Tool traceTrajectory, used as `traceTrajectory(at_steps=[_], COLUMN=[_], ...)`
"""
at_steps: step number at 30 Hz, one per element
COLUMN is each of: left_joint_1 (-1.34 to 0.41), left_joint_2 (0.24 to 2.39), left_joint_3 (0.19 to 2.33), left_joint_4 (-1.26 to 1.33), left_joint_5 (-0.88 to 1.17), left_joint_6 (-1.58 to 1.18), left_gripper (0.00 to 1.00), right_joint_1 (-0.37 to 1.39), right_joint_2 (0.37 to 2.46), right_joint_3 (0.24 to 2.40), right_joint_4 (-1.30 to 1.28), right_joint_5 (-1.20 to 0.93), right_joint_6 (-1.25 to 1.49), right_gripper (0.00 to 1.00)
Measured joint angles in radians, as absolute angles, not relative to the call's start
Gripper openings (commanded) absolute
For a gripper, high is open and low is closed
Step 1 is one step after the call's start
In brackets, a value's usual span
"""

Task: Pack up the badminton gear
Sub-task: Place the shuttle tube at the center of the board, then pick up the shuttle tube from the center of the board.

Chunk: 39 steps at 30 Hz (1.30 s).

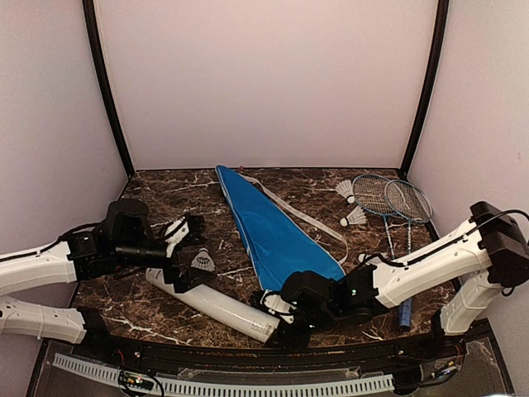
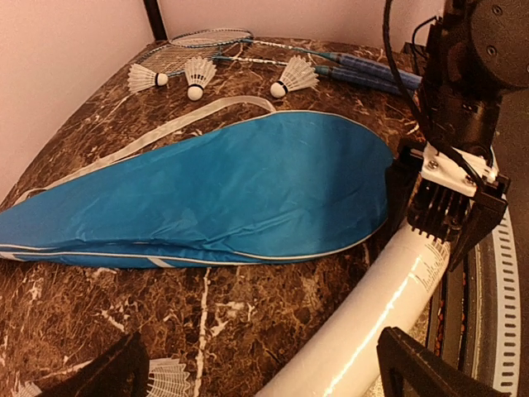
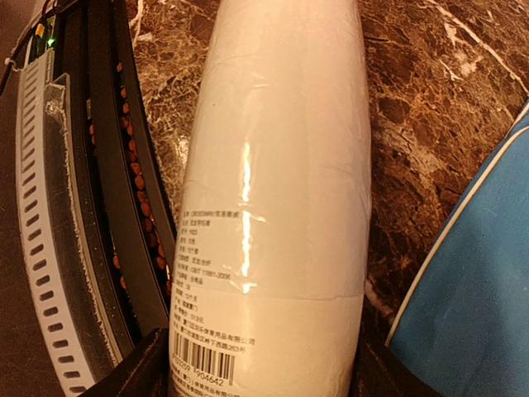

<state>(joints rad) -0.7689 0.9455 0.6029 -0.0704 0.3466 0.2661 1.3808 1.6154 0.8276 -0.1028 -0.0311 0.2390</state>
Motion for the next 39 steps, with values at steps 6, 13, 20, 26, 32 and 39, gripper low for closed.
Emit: traceTrajectory(at_steps=[6, 13, 20, 26, 32, 39], left_joint_1=[-0.928, -1.041, -1.113, -1.188, -1.203, -1.205], left_joint_2=[1.032, 1.151, 1.267, 1.364, 1.386, 1.479], left_joint_3=[0.601, 0.602, 0.665, 0.715, 0.723, 0.737], left_joint_4=[-0.085, -0.080, -0.076, -0.094, -0.107, -0.106], left_joint_5=[0.240, 0.166, 0.154, 0.169, 0.197, 0.157], left_joint_6=[0.368, 0.470, 0.533, 0.544, 0.539, 0.546], left_gripper=[0.98, 0.98, 0.94, 0.94, 0.94, 0.93], right_joint_1=[1.381, 1.371, 1.310, 1.248, 1.209, 1.200], right_joint_2=[1.598, 1.443, 1.253, 1.167, 1.150, 1.150], right_joint_3=[0.775, 0.699, 0.608, 0.529, 0.500, 0.492], right_joint_4=[-0.039, -0.025, 0.030, 0.064, 0.086, 0.133], right_joint_5=[-0.020, 0.013, 0.024, 0.023, 0.023, 0.022], right_joint_6=[0.249, 0.303, 0.389, 0.462, 0.496, 0.534], right_gripper=[0.84, 0.99, 1.00, 1.00, 1.00, 0.99])
